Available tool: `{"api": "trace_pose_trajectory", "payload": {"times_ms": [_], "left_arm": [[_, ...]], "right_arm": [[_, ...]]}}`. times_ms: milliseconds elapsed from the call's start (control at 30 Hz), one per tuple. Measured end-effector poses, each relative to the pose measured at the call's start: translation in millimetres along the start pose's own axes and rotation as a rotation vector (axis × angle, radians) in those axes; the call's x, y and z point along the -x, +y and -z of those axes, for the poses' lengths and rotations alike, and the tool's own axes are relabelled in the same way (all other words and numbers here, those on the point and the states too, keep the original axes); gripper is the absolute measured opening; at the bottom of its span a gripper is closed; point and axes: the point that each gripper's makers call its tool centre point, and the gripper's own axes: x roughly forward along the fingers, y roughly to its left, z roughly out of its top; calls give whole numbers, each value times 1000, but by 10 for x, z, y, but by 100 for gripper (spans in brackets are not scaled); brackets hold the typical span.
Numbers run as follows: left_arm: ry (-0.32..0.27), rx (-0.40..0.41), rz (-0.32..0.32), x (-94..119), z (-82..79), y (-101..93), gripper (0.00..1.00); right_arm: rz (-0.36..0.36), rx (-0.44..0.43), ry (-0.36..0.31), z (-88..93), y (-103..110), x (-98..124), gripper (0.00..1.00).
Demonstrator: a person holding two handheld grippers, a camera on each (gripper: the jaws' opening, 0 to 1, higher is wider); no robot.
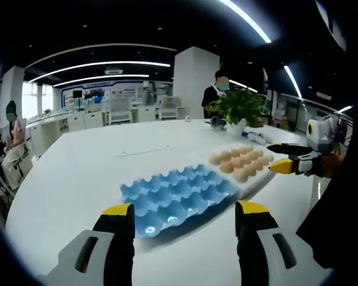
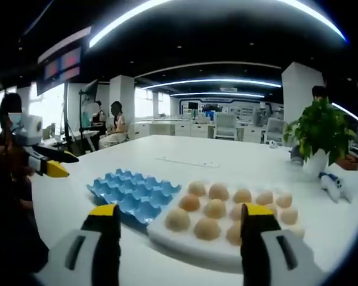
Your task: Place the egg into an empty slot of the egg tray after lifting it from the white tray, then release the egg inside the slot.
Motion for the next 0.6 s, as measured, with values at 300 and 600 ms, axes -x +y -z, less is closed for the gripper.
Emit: {"api": "trace_pose_trajectory", "payload": {"times_ms": [300,600], "left_arm": [[-5,2,2,-4,-8,-5,69],[-4,-14,5,-4,-9,2,67]], "right_arm": [[-3,2,1,8,3,0,85],[-8,4,6,12,12,-13,84]]}}
